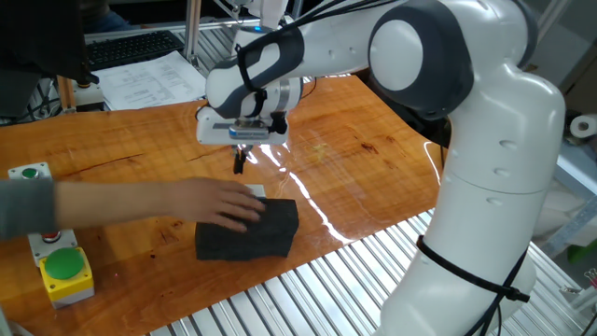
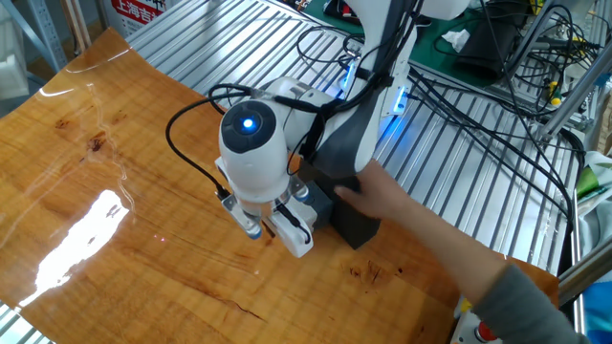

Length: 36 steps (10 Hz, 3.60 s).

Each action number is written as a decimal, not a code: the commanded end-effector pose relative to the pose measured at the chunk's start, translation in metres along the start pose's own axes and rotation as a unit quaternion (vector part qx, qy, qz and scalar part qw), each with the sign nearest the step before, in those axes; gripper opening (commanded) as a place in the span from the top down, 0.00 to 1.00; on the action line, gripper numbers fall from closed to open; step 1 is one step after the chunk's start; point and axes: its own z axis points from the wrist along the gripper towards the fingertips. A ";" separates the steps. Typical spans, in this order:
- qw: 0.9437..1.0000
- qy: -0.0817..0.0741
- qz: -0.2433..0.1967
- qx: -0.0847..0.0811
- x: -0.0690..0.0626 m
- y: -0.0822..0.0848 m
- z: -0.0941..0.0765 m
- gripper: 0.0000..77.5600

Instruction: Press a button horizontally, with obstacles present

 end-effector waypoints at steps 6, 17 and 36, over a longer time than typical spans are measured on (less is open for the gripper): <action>0.999 0.024 -0.017 0.027 0.003 -0.006 0.008 1.00; 0.993 0.112 -0.016 0.044 -0.004 -0.006 0.023 1.00; 0.986 0.160 -0.022 0.040 -0.004 -0.006 0.029 1.00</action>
